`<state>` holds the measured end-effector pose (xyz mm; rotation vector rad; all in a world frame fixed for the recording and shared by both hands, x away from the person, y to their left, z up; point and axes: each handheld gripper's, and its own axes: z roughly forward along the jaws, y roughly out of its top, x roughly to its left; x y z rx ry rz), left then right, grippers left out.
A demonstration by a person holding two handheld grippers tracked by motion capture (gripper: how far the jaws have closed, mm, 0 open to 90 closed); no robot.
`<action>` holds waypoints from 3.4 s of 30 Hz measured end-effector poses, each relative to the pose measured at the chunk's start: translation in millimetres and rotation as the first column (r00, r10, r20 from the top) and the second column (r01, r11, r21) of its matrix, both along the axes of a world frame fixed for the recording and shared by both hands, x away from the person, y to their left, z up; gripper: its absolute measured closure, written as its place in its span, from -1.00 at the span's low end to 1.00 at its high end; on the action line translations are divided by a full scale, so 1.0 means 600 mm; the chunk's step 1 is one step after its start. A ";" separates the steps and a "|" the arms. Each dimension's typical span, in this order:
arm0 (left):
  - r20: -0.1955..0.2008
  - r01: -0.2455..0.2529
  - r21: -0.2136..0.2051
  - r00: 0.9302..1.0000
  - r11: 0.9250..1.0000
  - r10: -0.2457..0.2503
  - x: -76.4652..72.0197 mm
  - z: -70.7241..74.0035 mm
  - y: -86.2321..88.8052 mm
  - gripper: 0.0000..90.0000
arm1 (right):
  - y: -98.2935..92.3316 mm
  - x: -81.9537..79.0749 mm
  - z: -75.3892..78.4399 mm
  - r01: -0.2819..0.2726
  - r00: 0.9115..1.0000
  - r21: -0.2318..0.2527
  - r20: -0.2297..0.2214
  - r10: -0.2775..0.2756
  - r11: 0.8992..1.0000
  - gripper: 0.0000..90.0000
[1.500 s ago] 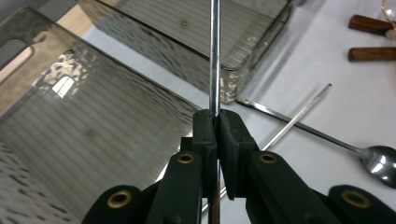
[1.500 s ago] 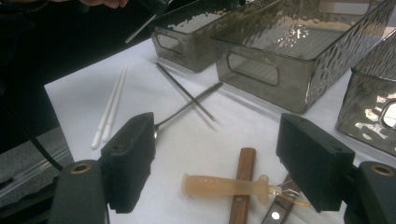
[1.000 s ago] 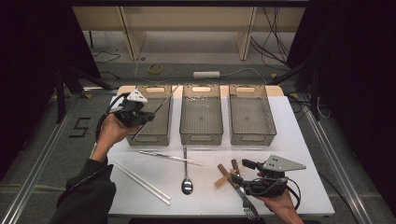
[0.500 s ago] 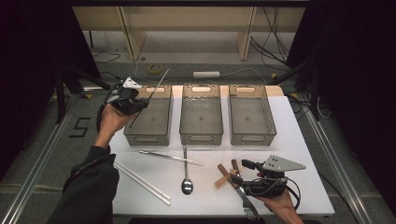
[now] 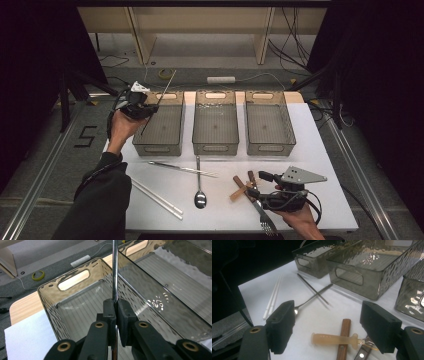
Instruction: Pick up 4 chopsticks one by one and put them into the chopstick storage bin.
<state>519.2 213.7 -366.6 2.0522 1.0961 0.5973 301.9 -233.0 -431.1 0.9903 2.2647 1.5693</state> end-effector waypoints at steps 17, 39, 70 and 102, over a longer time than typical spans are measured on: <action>-0.040 -0.054 0.010 0.998 0.999 0.054 0.008 -0.046 0.009 0.89 | 0.000 -0.001 0.001 0.000 1.000 0.003 0.000 0.000 1.000 -0.35; -0.130 -0.073 -0.019 0.989 0.997 0.070 0.005 -0.077 0.013 0.59 | -0.002 -0.001 0.001 0.000 1.000 0.006 -0.003 0.000 1.000 -0.35; -0.220 0.414 0.066 0.893 0.908 -0.392 -0.122 -0.046 -0.075 -0.36 | -0.002 -0.002 0.003 -0.004 1.000 0.002 0.003 0.004 1.000 -0.35; -0.409 0.579 0.202 0.782 0.790 -0.469 -0.121 -0.136 -0.129 -0.09 | -0.001 -0.002 0.003 -0.010 1.000 -0.002 0.005 0.010 1.000 -0.35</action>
